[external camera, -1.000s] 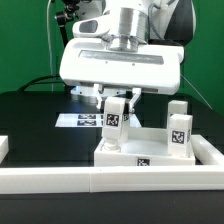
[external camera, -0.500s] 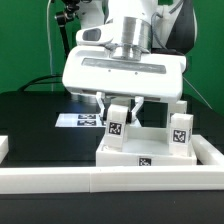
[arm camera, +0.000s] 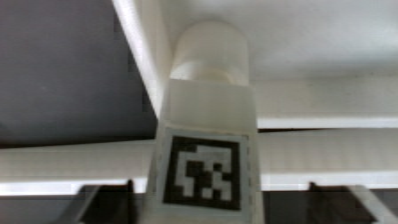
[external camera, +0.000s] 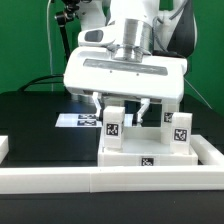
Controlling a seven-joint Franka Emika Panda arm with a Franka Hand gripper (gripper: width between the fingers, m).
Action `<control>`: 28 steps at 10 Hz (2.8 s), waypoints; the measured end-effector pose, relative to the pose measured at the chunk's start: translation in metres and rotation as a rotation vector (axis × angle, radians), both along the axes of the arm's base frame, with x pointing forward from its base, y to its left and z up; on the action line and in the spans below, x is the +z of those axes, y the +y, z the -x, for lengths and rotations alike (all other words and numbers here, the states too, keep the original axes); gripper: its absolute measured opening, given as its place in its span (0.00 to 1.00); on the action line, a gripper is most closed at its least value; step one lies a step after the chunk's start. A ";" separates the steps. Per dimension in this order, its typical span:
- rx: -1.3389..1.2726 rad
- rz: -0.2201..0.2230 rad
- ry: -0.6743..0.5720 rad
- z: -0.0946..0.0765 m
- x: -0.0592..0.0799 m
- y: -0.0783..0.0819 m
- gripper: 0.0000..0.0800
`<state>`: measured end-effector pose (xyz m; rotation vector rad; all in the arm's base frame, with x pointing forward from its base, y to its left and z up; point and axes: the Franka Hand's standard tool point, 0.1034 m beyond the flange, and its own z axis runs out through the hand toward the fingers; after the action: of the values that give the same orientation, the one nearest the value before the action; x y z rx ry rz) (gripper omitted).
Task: Assemble square table
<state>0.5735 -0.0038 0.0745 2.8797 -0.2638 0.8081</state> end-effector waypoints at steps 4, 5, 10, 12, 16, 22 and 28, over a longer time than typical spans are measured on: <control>0.001 0.001 0.001 0.000 0.000 0.000 0.81; 0.005 0.005 0.003 0.001 0.000 -0.002 0.81; 0.001 -0.031 0.031 -0.006 0.029 -0.011 0.81; 0.001 -0.033 0.047 -0.004 0.025 -0.010 0.81; -0.040 -0.153 0.342 -0.005 0.014 -0.015 0.81; -0.076 -0.222 0.549 -0.007 0.008 -0.011 0.81; -0.081 -0.223 0.545 -0.009 0.009 -0.011 0.36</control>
Offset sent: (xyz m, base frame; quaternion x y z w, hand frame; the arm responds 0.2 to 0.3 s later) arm 0.0000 0.0000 0.0000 0.0000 0.0000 0.0000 1.0000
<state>0.5825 -0.0153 0.0837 3.1225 -0.4179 -0.0388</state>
